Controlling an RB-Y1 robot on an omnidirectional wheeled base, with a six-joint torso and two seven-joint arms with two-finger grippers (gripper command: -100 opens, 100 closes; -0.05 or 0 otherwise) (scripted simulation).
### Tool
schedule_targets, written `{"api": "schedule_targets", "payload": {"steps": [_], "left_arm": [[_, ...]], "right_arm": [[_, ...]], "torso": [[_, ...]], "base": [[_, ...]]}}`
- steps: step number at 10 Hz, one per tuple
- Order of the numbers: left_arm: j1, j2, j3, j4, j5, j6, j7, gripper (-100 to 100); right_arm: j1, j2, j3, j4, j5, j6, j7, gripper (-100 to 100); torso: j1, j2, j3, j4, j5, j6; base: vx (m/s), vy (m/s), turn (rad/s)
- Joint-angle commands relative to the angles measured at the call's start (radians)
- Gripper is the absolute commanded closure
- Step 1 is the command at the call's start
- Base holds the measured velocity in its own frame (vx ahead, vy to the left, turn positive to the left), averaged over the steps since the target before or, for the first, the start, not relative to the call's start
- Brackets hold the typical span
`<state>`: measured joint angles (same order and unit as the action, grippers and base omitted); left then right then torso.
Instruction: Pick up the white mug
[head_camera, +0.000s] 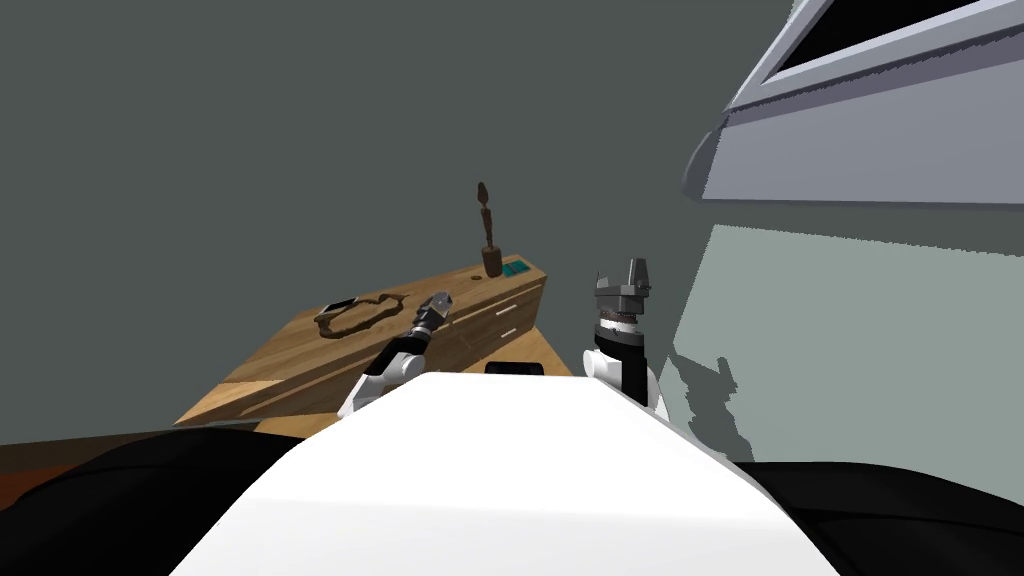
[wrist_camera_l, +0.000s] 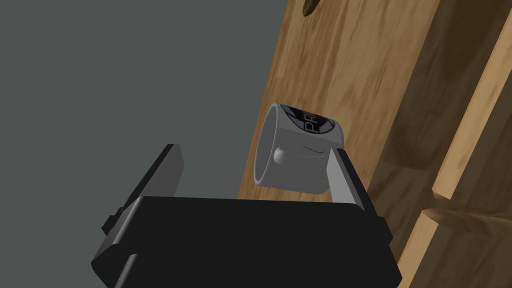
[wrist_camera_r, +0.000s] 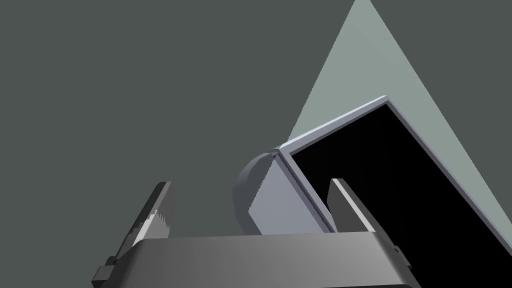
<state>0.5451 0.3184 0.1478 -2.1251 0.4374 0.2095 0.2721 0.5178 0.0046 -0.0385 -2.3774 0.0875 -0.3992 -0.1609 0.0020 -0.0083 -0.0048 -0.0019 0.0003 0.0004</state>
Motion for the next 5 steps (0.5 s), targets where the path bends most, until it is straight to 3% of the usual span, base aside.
{"api": "schedule_targets", "payload": {"steps": [1, 5], "left_arm": [[0.013, 0.017, 0.01, 0.004, 0.013, 0.044, 0.012, -100], [0.038, 0.042, 0.028, 0.013, 0.034, 0.135, 0.033, -100]], "right_arm": [[0.0, 0.0, 0.0, 0.0, 0.0, 0.0, 0.0, 0], [0.0, 0.0, 0.0, 0.0, 0.0, 0.0, 0.0, 0]], "torso": [[0.0, 0.0, 0.0, 0.0, 0.0, 0.0], [0.0, 0.002, 0.001, 0.0, 0.0, 0.0]], "base": [[0.096, 0.028, 0.039], [0.074, 0.018, 0.041]]}}
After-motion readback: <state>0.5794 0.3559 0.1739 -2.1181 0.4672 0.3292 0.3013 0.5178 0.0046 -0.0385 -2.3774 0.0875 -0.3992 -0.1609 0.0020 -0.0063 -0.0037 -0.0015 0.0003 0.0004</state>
